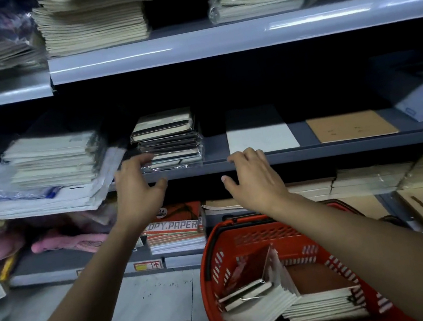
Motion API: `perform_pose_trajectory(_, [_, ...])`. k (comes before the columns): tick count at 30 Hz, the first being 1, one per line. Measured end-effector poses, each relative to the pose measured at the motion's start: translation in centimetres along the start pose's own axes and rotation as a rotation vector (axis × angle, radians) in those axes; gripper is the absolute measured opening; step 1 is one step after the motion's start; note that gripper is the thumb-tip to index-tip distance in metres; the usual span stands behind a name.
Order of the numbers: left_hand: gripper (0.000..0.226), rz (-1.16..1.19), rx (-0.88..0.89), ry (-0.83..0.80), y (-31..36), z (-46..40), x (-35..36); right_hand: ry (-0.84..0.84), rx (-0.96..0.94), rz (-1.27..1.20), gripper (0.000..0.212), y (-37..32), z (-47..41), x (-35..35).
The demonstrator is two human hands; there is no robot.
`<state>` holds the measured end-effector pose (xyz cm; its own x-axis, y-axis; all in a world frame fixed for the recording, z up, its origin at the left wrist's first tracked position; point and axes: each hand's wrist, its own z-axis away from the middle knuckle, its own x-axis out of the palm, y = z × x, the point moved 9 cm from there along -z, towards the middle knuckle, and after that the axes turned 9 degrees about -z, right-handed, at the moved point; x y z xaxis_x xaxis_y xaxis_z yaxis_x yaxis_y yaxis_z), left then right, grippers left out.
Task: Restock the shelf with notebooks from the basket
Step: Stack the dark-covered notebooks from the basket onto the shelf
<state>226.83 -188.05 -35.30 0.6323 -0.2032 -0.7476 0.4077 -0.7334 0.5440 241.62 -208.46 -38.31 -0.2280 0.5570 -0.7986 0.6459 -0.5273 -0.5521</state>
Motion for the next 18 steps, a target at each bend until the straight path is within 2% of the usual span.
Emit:
perform_pose_trajectory(4, [0.045,0.173,-0.08,-0.104,1.0,3.3,2.1,-0.048,0.021,0.008,0.049,1.8,2.8,0.7])
perform_pose_trajectory(12, [0.033,0.248,-0.143,-0.31,1.6,8.3,7.7,-0.19,0.113,0.052,0.043,6.5,7.6,3.5])
perform_pose_trajectory(18, [0.03,0.246,-0.235,-0.512,0.5,11.4,14.0,-0.308,0.193,0.074,0.048,10.5,9.8,6.6])
